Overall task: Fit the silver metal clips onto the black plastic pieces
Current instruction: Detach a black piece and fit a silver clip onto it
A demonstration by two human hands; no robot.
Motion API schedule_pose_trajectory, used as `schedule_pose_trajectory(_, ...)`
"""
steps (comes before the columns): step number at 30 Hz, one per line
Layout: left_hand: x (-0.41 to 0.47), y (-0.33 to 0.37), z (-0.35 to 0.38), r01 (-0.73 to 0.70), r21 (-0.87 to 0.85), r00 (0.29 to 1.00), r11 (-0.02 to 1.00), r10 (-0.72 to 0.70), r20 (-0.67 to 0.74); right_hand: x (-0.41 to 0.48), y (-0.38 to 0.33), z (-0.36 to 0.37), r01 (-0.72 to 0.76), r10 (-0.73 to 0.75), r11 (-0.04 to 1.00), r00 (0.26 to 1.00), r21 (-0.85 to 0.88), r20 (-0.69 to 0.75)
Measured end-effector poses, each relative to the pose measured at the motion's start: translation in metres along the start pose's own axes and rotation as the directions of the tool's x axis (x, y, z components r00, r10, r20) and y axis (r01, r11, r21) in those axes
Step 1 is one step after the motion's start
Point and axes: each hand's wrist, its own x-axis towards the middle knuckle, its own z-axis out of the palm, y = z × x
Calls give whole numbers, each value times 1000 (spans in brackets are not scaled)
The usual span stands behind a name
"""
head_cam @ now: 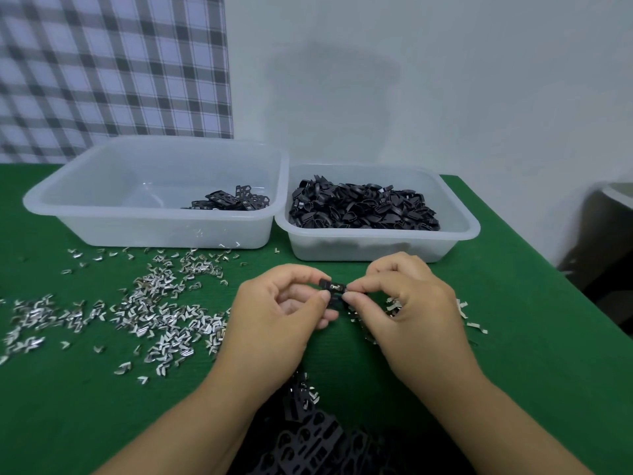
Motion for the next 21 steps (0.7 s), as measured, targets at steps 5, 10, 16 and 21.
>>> schedule_pose_trajectory(5, 1, 0, -1, -47, 49, 999, 998, 47, 7, 1, 0, -2, -99, 79, 986, 986, 132, 144)
schedule_pose_trajectory(10, 1, 0, -1, -48, 58, 998, 997, 47, 30, 1, 0, -4, -157, 106, 964, 967, 214, 232)
schedule_pose_trajectory(16, 0, 0, 0, -58, 59, 997, 997, 55, 46, 3, 1, -5, -179, 126, 956, 966, 231, 227)
schedule_pose_trajectory(21, 2, -1, -1, -13, 23, 1000, 1000, 13, 6, 5, -5, -4, -112, 77, 984, 968, 140, 237)
